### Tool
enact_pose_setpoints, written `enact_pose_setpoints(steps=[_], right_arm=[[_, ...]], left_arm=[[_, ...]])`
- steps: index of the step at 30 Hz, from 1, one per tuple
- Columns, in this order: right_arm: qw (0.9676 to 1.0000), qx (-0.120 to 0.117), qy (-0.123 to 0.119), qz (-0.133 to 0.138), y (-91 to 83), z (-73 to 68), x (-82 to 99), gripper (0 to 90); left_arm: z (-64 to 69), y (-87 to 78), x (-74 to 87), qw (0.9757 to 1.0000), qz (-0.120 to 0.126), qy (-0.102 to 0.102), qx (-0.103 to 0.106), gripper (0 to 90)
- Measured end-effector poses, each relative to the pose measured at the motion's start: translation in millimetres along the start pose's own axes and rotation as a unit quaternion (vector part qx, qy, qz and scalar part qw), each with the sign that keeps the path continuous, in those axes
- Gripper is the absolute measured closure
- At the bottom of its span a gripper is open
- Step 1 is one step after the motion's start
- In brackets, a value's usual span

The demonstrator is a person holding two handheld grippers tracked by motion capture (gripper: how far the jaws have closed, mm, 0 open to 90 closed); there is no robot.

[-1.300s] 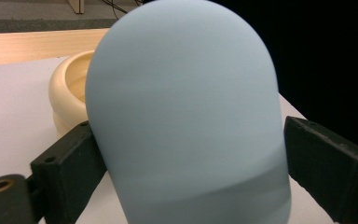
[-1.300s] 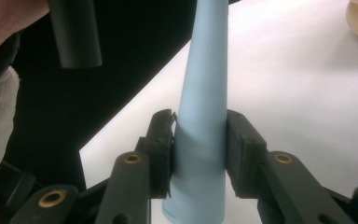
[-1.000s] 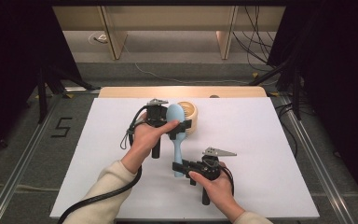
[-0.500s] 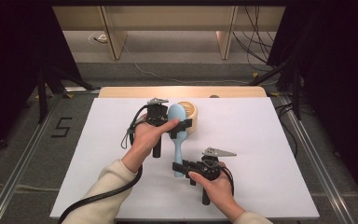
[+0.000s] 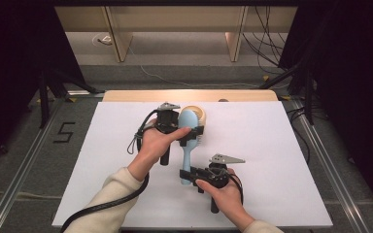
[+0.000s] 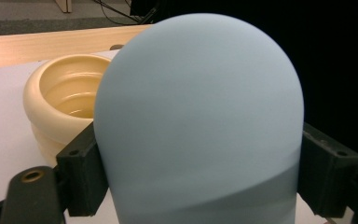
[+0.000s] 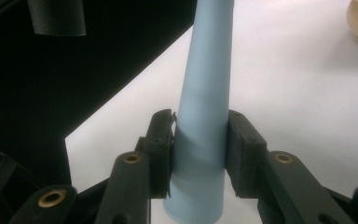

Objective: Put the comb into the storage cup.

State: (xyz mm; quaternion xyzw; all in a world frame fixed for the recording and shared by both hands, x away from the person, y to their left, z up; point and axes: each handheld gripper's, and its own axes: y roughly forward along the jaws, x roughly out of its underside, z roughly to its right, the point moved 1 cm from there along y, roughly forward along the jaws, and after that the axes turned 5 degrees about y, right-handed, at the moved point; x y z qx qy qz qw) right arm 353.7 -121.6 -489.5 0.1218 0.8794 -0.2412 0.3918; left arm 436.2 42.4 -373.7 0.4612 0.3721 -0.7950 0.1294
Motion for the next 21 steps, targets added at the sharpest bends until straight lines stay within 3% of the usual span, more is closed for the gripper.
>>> enact_pose_setpoints(steps=[11,21], right_arm=[[0.9999,0.009,-0.004,0.008,-0.7,3.9,-0.7,64.8],[0.9994,0.024,-0.004,0.024,-3.8,7.3,-4.5,57.0]], left_arm=[[9.4,-5.2,-1.7,0.9998,0.005,0.020,-0.004,18.1],[17.4,-9.5,-3.1,0.9992,0.012,0.038,-0.010,18.4]])
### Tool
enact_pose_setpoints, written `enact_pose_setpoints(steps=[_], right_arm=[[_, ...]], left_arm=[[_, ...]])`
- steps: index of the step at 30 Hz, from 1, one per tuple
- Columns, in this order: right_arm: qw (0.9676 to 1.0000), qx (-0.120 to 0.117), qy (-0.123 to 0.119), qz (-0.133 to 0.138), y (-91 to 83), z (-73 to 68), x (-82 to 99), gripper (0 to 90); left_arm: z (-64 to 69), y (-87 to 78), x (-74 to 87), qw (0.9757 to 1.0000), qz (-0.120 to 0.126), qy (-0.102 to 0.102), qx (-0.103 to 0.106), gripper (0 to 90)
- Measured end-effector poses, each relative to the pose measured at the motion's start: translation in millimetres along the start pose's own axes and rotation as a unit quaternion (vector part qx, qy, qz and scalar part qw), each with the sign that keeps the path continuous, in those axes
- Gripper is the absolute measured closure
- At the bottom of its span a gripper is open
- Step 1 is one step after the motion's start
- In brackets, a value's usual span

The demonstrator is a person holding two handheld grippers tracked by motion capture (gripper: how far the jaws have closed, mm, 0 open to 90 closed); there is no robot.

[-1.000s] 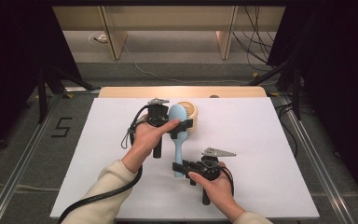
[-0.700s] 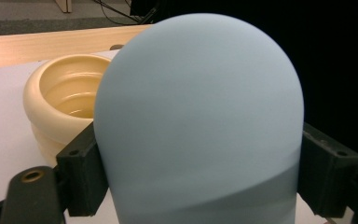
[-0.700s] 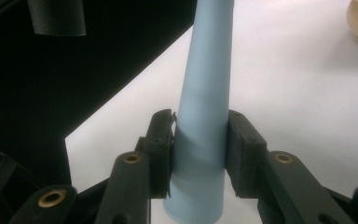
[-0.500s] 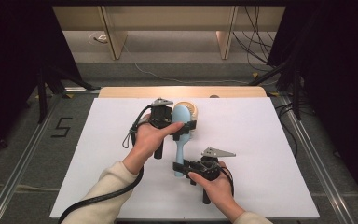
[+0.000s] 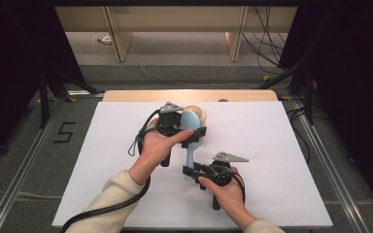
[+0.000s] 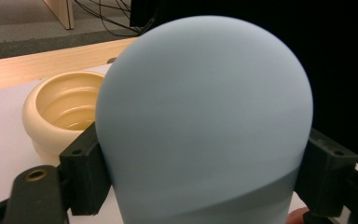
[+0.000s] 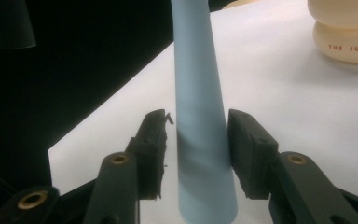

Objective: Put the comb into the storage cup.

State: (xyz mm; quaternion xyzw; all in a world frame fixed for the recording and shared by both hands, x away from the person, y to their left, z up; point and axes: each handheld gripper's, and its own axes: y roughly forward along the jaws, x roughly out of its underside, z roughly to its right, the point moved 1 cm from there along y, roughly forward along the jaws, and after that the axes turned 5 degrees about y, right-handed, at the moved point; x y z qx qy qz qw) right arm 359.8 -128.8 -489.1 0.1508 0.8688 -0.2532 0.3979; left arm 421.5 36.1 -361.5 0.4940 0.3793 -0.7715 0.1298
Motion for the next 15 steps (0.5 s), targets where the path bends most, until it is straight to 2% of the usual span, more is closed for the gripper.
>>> enact_pose_setpoints(steps=[6,9,15], right_arm=[[0.9998,0.013,-0.009,0.008,-0.6,1.7,-1.8,47.6],[0.9997,0.020,-0.013,0.011,-1.1,0.6,-3.2,38.6],[0.9987,0.036,-0.033,0.016,-1.2,-0.5,-4.8,27.3]], left_arm=[[2.4,-2.2,-1.5,0.9999,0.005,0.013,-0.005,18.6],[3.3,-3.2,-2.4,0.9997,0.008,0.020,-0.011,18.7],[5.6,-5.6,-4.9,0.9990,0.015,0.036,-0.024,18.8]])
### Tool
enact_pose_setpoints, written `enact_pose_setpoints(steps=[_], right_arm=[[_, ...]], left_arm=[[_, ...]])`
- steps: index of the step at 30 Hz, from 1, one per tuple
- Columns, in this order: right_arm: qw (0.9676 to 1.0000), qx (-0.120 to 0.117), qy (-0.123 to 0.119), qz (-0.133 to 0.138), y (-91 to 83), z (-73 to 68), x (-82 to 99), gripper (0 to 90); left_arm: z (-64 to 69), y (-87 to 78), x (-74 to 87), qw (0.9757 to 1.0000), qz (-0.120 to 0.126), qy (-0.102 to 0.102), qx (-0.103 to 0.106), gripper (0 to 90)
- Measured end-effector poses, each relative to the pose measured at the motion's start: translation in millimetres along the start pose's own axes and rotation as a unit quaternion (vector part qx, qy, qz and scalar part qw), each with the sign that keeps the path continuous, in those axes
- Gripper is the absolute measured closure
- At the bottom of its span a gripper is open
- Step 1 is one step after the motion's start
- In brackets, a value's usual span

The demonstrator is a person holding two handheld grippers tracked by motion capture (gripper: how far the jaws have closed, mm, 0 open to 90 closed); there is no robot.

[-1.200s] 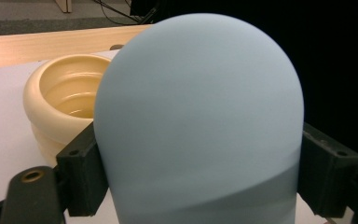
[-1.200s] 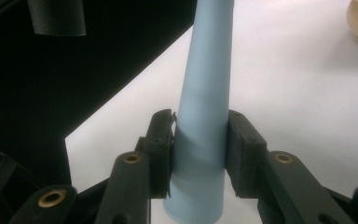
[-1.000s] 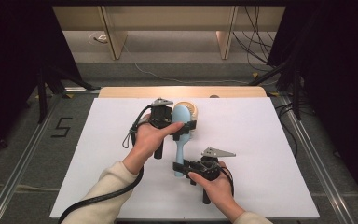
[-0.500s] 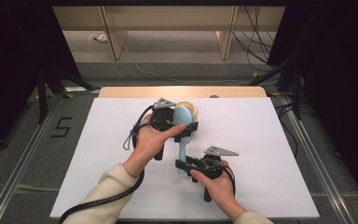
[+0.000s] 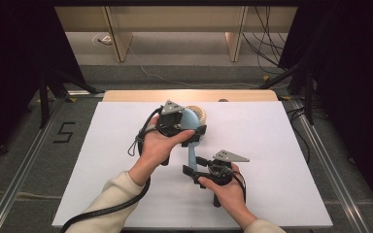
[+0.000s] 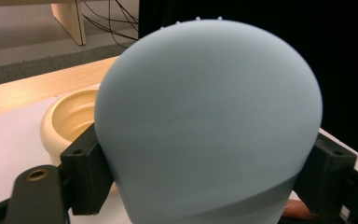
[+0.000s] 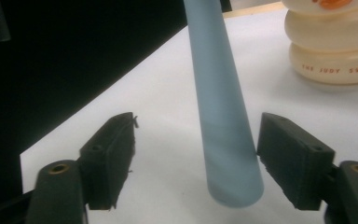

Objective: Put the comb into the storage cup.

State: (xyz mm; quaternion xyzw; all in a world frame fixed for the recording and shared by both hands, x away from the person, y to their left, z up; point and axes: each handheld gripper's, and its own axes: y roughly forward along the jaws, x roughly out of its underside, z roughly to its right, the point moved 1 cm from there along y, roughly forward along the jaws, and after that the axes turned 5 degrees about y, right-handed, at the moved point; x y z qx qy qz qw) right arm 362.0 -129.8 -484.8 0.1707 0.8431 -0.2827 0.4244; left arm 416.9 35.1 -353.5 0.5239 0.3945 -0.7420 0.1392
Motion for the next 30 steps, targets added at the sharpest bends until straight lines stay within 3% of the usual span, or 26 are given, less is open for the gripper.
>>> enact_pose_setpoints(steps=[7,21,30], right_arm=[[0.9990,0.033,-0.031,0.006,-2.2,0.0,-3.1,16.9],[0.9960,0.057,-0.068,0.012,-8.0,0.2,-7.7,16.0],[0.9932,0.069,-0.092,0.017,-20.6,3.6,-10.4,16.0]], left_arm=[[4.2,-3.2,-4.4,0.9996,0.010,0.024,-0.014,18.9],[5.4,-7.5,-9.9,0.9968,0.026,0.055,-0.051,19.0],[1.3,-10.0,-13.9,0.9944,0.033,0.071,-0.072,19.0]])
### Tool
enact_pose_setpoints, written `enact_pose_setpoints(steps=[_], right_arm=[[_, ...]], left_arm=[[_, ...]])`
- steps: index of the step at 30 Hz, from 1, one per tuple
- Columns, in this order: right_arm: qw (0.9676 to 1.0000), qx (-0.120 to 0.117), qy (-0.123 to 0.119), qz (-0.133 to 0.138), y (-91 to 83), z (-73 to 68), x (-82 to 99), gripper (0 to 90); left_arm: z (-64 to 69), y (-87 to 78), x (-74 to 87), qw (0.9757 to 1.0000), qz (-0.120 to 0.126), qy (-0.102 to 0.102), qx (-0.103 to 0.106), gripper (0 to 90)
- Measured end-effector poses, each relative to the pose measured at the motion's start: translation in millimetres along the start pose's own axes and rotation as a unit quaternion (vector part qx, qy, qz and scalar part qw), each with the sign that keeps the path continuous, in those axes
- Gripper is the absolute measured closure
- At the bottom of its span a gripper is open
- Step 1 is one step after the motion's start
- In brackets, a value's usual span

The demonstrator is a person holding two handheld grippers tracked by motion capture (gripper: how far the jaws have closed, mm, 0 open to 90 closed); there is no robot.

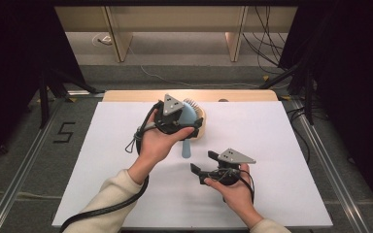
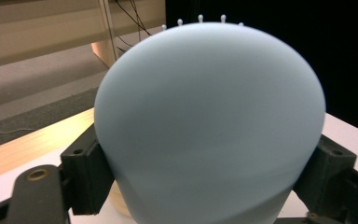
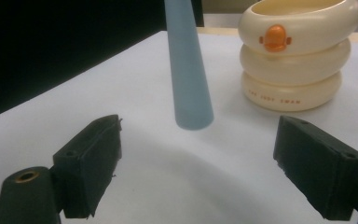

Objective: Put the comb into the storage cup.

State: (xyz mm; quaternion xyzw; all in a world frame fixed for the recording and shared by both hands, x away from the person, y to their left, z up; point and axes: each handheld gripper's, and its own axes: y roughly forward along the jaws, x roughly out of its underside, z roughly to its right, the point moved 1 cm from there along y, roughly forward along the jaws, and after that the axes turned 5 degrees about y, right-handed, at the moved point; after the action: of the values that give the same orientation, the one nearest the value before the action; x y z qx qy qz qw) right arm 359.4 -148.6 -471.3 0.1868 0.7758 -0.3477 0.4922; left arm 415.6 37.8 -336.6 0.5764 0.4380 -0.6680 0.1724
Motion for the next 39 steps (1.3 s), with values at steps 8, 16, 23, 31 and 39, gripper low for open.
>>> enact_pose_setpoints(steps=[8,16,23,31,39], right_arm=[[1.0000,0.003,0.002,0.006,-15.2,9.9,-4.1,15.9],[0.9998,0.016,-0.006,0.011,-28.3,23.8,-5.8,15.9],[0.9993,0.030,-0.014,0.017,-42.0,34.8,-4.9,15.9],[0.9987,0.041,-0.022,0.021,-50.1,42.8,-1.2,16.0],[0.9986,0.032,-0.038,0.019,-53.8,44.5,-0.6,16.2]], left_arm=[[-3.8,0.4,-3.6,0.9999,0.002,0.001,-0.014,19.0],[-8.1,0.6,-10.7,0.9995,0.010,0.006,-0.029,19.0],[-10.5,1.7,-16.7,0.9992,0.012,0.007,-0.038,19.0],[-11.9,4.0,-25.3,0.9989,0.015,0.009,-0.043,19.0],[-15.0,6.5,-29.2,0.9988,0.013,0.005,-0.047,19.0]])
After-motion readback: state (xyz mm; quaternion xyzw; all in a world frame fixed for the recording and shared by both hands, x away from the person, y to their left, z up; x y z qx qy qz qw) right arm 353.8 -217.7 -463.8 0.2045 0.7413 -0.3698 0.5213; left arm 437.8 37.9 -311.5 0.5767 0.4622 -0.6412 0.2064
